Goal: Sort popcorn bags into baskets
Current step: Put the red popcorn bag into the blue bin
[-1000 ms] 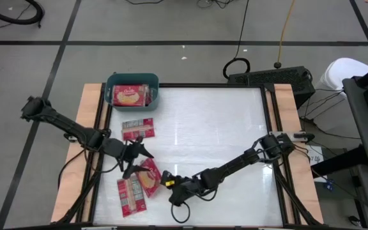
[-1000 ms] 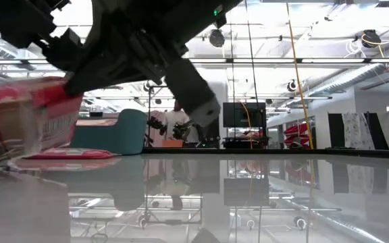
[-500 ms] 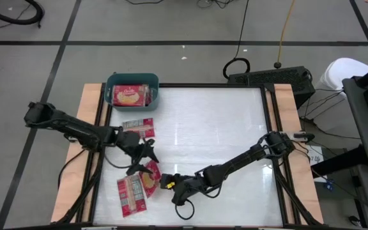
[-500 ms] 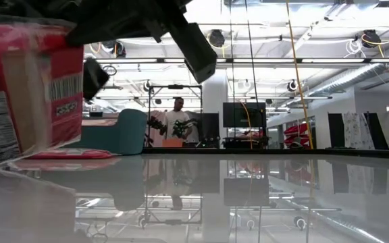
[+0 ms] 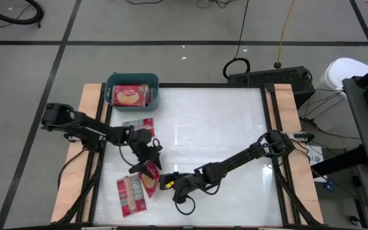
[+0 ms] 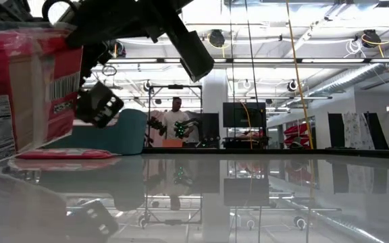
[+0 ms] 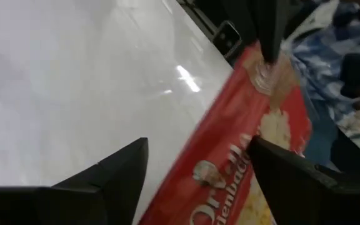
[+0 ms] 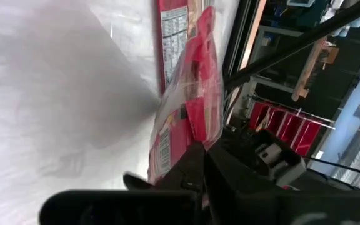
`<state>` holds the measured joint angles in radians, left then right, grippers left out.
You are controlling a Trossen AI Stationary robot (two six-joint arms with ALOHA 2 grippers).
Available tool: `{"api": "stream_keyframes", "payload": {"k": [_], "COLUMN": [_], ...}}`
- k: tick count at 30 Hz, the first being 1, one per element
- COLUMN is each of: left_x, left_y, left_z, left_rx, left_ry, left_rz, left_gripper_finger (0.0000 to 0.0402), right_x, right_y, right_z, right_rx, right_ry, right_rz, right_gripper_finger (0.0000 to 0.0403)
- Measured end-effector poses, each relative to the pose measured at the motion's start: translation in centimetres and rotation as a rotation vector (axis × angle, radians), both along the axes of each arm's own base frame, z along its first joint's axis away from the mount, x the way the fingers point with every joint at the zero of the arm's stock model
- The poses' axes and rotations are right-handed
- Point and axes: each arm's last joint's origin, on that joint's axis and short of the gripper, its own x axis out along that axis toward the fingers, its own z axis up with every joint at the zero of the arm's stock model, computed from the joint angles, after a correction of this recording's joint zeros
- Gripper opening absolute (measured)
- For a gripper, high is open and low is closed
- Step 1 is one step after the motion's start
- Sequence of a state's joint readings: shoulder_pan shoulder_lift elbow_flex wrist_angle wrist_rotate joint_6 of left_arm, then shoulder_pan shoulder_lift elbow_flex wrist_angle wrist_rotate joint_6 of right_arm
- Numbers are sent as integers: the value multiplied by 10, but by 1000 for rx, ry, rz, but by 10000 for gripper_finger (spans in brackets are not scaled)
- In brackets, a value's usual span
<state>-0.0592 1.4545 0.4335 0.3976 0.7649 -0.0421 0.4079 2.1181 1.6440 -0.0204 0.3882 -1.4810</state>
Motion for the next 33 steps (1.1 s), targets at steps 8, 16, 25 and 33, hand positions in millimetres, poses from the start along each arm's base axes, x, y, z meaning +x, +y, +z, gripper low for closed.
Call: {"api": "stream_keyframes", "payload": {"k": [8,16,25,33], "left_x": [0,-3,-19,-30], "left_y": [0,19,31,40], "left_z": [-7,7,56,116], "left_rx": [26,37,201,446], "left_ry": [-12,-35,-34,41], "left_rz": [-44,54,260,496], "left_gripper_finger": [143,22,26,34], "right_x": [0,-4,-23,-45], "right_y": [-2,0,14,26], "right_z": [-1,-1,1,-17], "right_rx": [35,235,263,471], "right_ry": [4,-84,-368,-603], "right_rz": [-31,-364,-810,-1003], "right_gripper_finger": [0,11,95,140]}}
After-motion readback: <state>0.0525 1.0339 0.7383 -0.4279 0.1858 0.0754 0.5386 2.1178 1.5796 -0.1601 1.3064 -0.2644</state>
